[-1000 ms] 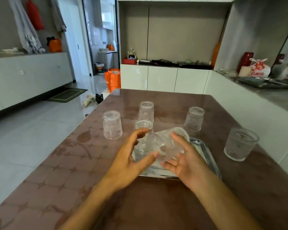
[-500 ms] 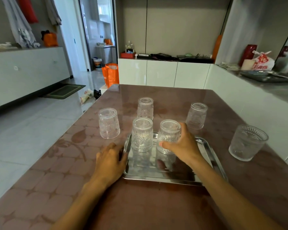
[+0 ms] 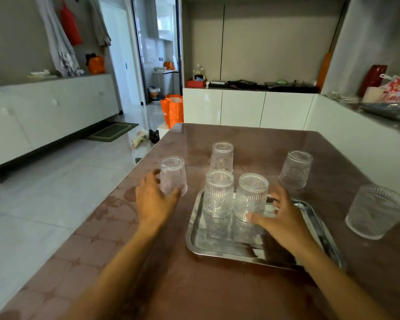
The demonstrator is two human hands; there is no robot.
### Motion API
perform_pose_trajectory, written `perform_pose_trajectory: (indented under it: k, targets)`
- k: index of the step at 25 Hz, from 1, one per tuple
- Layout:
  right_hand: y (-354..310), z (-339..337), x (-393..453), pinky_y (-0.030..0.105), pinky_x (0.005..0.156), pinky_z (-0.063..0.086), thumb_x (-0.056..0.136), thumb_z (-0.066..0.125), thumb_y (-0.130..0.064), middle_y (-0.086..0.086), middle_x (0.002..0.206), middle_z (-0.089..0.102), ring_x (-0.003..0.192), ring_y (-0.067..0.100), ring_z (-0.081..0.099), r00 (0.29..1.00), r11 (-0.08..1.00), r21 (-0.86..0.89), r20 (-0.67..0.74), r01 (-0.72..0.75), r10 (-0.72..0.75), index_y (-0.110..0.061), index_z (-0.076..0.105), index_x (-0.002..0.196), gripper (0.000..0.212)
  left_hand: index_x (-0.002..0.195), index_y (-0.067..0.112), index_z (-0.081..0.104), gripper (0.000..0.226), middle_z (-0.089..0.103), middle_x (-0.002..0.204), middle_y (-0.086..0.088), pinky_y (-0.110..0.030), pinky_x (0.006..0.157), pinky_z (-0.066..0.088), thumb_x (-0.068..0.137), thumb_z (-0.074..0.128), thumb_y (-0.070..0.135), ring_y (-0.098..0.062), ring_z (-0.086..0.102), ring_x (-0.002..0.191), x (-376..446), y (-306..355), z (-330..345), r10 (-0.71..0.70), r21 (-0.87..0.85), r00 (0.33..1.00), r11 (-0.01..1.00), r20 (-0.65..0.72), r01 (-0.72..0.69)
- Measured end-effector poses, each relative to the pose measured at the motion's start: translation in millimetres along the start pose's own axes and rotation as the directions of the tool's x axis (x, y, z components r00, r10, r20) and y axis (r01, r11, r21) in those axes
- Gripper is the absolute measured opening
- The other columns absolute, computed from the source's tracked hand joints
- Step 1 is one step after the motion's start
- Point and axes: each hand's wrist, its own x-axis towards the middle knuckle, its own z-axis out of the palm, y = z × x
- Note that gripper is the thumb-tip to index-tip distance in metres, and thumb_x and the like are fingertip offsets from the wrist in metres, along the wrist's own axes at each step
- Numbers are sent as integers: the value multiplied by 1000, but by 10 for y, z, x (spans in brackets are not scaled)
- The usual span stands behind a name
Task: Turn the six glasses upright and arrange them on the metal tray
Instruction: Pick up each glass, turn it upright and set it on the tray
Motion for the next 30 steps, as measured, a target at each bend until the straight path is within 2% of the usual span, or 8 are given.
perform_pose_trajectory:
  k: [3, 6, 12, 15, 18, 21, 25, 30]
  targets:
    - [-27, -62, -258, 27, 89, 44, 71, 85, -34, -16, 141, 46, 121, 13, 47, 995, 995, 27, -15, 100, -100, -49, 31, 140, 89, 147, 16, 30, 104, 47, 147, -14, -51, 109, 41, 62, 89, 23, -33, 48, 130, 476, 54, 42, -275, -289, 945, 903, 179, 317]
    - [-73, -153, -470, 18, 83, 42, 75, 82, -32, -40, 116, 43, 103, -4, 49, 986, 985, 35, 0, 167, -167, -71, 36, 112, 71, 128, 9, 54, 77, 64, 128, -15, -41, 95, 51, 61, 90, 20, -30, 62, 110, 471, 64, 151, -252, -245, 927, 914, 279, 323]
    - [-418, -206, -562, 21, 91, 48, 74, 80, -40, -23, 125, 59, 114, -2, 57, 939, 936, 94, 27, 340, -344, -52, 40, 133, 72, 98, 25, 68, 60, 76, 91, 6, -28, 74, 59, 51, 85, 59, -11, 73, 88, -9, 561, -303, 68, -524, 990, 852, 124, 7]
    - [-649, -100, -565, 15, 94, 43, 69, 81, -47, -25, 138, 51, 123, -6, 49, 894, 890, 109, 20, 443, -447, -50, 27, 144, 92, 95, 36, 67, 50, 73, 94, 28, -5, 69, 50, 52, 86, 53, 9, 68, 84, -567, 937, -275, 354, -473, 906, 855, 232, -213]
    - [-561, -178, -550, 17, 80, 50, 61, 85, -42, -21, 120, 64, 108, -1, 60, 914, 906, 131, -101, 404, -393, -43, 46, 132, 80, 106, 34, 66, 43, 73, 100, 24, -7, 74, 50, 68, 81, 46, 5, 67, 93, -870, 1111, -7, 444, -544, 779, 824, 443, -161]
    - [-275, -413, -460, 16, 72, 51, 51, 85, -45, -26, 106, 65, 96, -2, 64, 963, 968, 135, -196, 213, -184, -51, 47, 116, 75, 113, 38, 66, 30, 70, 113, 11, -23, 84, 49, 84, 65, 46, -7, 61, 105, -763, 861, 147, 384, -429, 834, 881, 397, -201]
    - [101, -576, -130, 38, 82, 56, 58, 89, -31, -8, 113, 67, 99, 16, 66, 976, 994, 113, -216, -7, 31, -33, 46, 123, 78, 128, 20, 56, 53, 60, 127, -10, -49, 94, 42, 85, 58, 51, -32, 52, 117, -588, 284, 170, 106, 316, 967, 932, 232, -178]
    - [316, -390, 104, 34, 83, 54, 57, 88, -26, -16, 107, 65, 102, 14, 65, 991, 997, 72, -135, -6, 16, -36, 46, 124, 80, 114, 22, 64, 49, 63, 110, -3, -44, 90, 37, 82, 58, 59, -27, 54, 108, -579, 90, 241, 60, 342, 924, 918, 378, -200]
